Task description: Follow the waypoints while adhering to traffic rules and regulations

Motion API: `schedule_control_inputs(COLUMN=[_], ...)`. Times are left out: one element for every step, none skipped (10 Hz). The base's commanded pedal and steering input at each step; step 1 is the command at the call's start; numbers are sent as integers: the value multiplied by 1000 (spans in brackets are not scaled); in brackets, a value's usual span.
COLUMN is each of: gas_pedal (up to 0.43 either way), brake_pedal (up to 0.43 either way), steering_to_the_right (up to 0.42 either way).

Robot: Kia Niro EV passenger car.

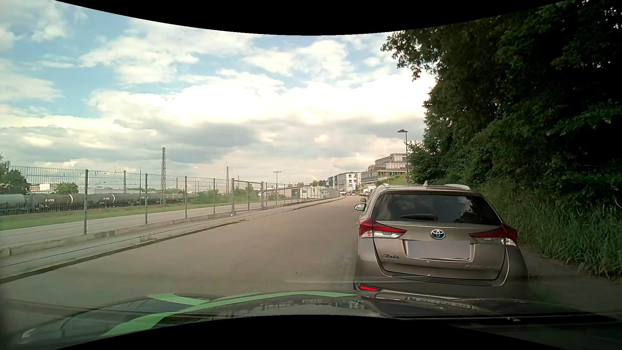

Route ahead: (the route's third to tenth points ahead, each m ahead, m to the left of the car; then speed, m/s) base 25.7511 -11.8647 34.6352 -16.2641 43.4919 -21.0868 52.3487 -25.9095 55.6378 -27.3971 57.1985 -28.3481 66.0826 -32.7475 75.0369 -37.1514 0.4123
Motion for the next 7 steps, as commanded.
schedule_control_inputs(gas_pedal=[0, 0, 0, 0, 0, 0, 0], brake_pedal=[12, 12, 12, 6, 0, 0, 0], steering_to_the_right=[-973, -973, -973, -973, -973, -973, -973])
